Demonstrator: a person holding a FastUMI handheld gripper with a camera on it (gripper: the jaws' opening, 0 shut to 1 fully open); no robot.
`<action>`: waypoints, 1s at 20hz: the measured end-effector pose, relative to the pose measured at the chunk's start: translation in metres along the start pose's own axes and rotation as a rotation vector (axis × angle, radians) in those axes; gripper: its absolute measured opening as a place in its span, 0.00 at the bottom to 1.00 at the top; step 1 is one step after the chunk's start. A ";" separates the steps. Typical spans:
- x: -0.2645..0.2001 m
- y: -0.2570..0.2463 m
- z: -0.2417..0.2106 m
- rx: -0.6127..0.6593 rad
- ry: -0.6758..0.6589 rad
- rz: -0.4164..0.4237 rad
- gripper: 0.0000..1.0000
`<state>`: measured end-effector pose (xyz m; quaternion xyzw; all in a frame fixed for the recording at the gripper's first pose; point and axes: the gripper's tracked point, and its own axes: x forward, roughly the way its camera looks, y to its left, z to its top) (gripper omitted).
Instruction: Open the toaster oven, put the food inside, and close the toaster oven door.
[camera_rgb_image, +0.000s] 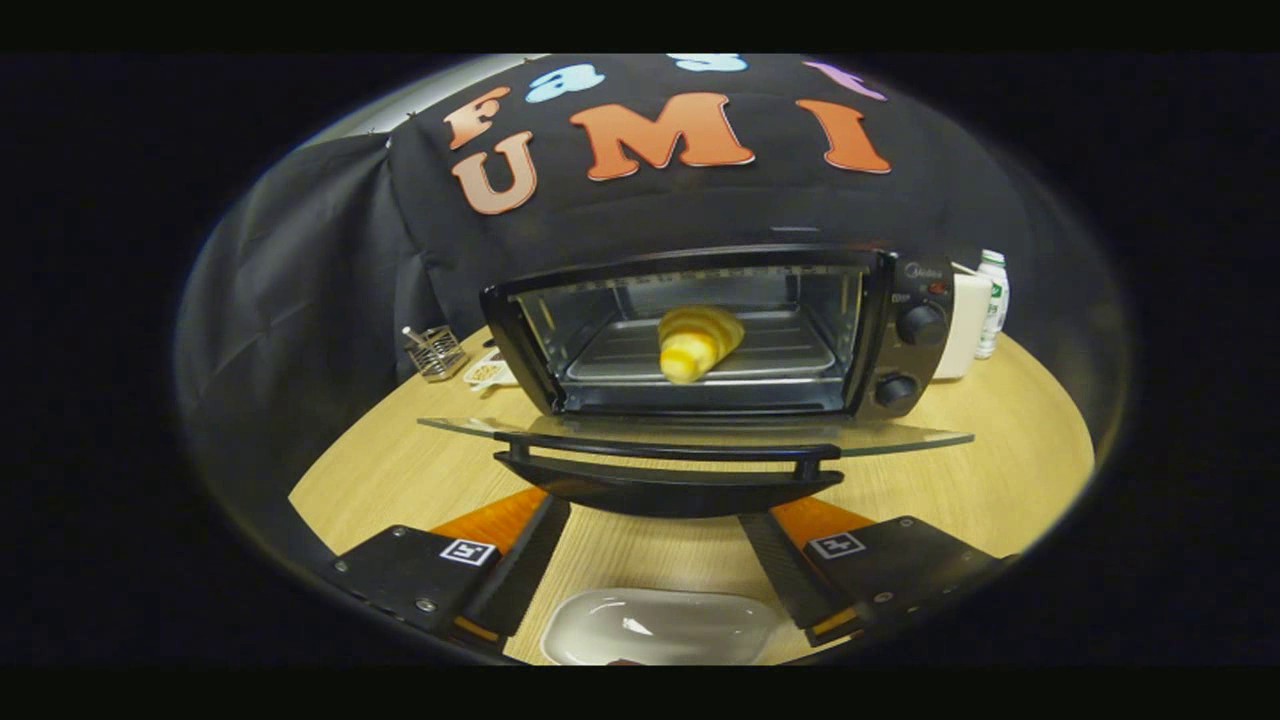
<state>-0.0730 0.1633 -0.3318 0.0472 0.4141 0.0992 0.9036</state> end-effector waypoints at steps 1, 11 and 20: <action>0.001 -0.004 0.005 -0.013 -0.009 -0.025 0.97; 0.046 -0.021 0.053 0.097 -0.048 -0.092 0.98; 0.041 -0.044 0.104 0.058 -0.153 -0.161 0.98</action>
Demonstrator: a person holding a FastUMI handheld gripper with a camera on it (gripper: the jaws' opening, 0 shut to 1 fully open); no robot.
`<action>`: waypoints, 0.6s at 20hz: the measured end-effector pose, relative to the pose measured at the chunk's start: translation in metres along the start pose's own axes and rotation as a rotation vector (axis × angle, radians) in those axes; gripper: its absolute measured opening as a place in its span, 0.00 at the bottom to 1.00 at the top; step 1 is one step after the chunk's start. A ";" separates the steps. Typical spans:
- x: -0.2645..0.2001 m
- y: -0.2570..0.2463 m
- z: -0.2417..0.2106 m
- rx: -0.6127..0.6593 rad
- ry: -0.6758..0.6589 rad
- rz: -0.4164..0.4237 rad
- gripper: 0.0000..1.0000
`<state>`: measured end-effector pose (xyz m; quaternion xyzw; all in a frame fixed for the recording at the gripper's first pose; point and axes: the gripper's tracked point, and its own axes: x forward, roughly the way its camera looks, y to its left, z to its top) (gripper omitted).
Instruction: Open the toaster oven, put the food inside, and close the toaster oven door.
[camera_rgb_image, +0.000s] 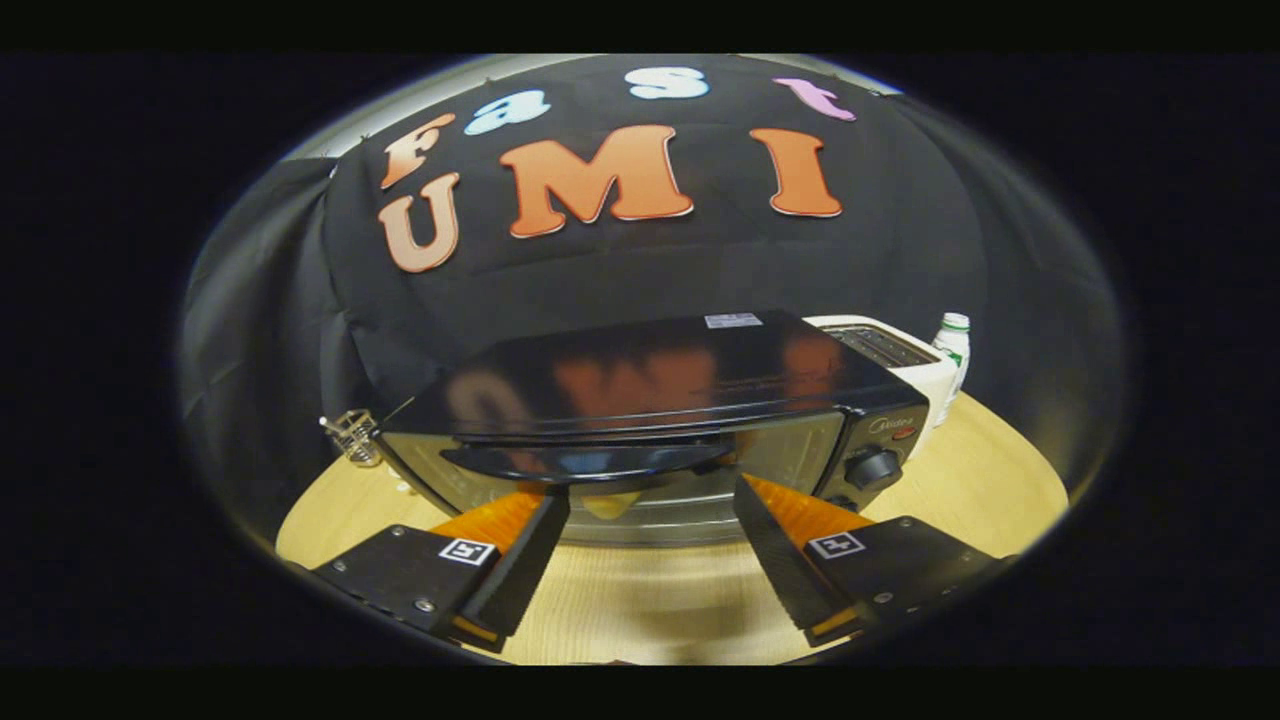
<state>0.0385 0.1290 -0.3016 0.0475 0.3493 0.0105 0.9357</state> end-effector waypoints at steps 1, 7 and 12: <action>-0.007 0.002 0.002 -0.009 -0.011 0.011 0.98; -0.070 0.018 0.037 -0.042 -0.139 0.083 0.97; -0.129 0.018 0.098 -0.116 -0.370 0.092 0.97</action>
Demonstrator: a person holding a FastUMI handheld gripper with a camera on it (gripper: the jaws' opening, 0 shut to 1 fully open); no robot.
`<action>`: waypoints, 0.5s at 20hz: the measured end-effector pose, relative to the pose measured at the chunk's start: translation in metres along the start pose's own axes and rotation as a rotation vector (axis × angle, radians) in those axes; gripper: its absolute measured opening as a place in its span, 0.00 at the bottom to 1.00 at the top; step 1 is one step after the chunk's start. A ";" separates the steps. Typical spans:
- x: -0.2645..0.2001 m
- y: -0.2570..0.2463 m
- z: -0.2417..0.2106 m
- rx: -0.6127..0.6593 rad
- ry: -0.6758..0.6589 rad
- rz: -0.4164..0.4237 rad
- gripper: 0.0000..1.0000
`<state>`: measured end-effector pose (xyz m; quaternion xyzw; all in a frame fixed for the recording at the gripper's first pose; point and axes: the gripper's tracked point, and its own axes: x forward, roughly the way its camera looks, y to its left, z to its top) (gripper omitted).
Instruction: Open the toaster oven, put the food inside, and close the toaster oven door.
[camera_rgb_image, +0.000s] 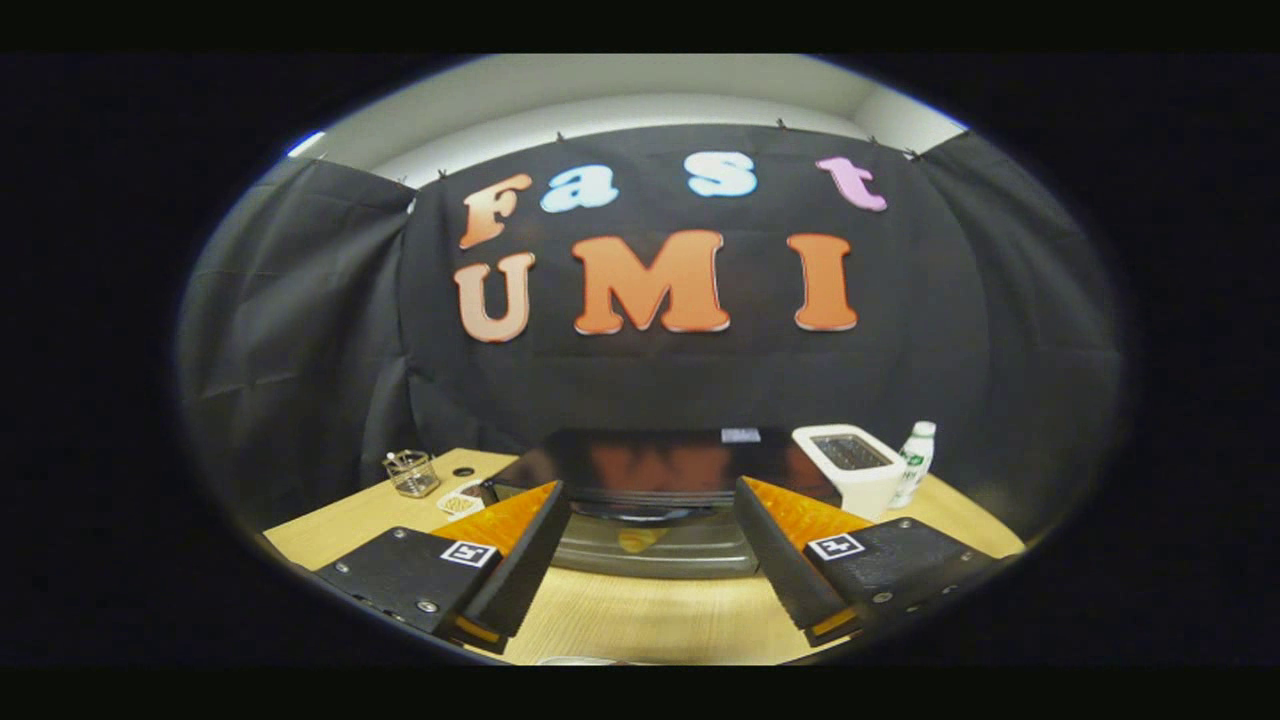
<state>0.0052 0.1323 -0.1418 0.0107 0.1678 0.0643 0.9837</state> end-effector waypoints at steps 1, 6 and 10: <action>-0.009 0.002 0.015 -0.006 -0.044 0.007 0.97; -0.046 0.004 0.074 -0.031 -0.239 0.040 0.97; -0.069 -0.004 0.099 -0.050 -0.309 0.030 0.97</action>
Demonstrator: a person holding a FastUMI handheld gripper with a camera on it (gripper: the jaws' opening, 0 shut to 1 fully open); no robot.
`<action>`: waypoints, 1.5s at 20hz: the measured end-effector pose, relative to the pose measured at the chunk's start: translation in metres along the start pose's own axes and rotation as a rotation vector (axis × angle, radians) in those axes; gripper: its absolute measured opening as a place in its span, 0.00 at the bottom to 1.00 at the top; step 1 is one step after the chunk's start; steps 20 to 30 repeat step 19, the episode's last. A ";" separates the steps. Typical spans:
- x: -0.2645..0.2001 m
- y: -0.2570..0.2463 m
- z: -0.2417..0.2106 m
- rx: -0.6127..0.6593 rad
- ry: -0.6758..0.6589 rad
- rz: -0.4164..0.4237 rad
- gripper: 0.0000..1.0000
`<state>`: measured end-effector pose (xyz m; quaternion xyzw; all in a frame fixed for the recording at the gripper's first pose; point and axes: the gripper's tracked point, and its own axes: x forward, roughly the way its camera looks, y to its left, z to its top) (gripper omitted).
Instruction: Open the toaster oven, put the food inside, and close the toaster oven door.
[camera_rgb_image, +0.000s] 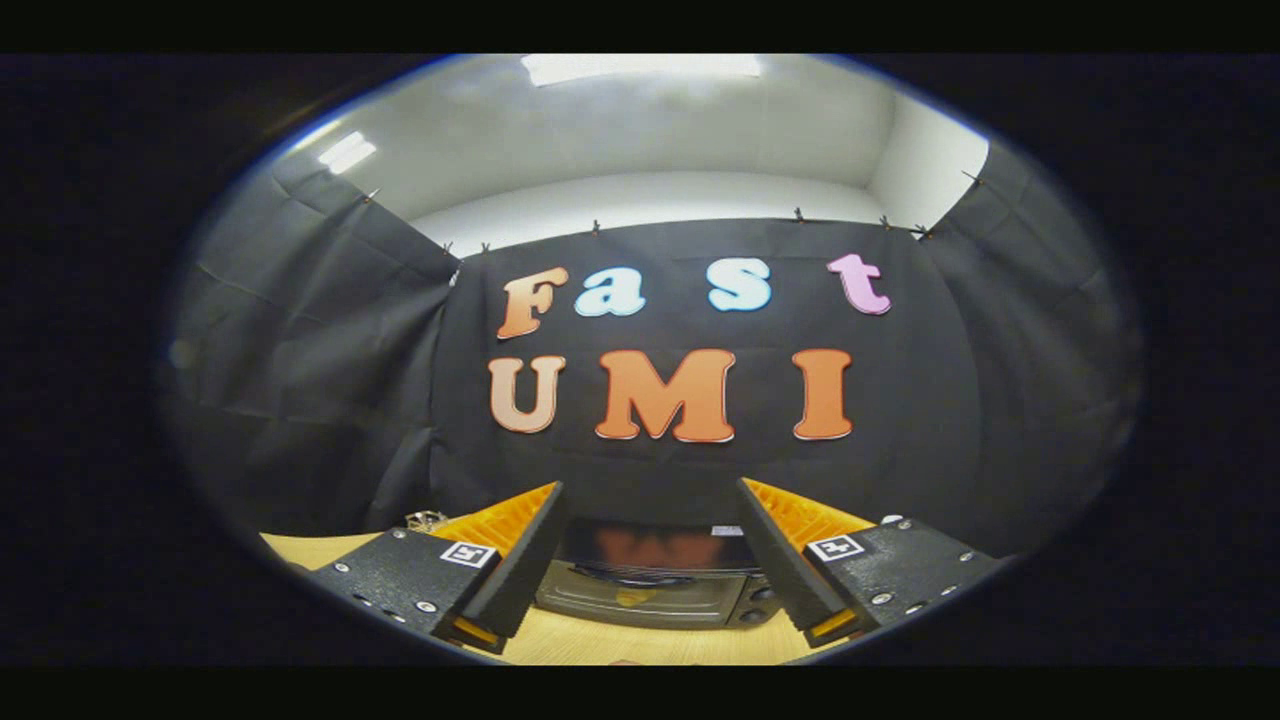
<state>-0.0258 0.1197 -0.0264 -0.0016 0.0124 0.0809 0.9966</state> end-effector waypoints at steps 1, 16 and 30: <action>-0.003 -0.001 0.006 0.002 -0.009 0.000 0.97; -0.016 0.007 0.025 0.024 -0.050 0.071 0.98; -0.015 0.010 0.027 0.030 -0.061 0.066 0.98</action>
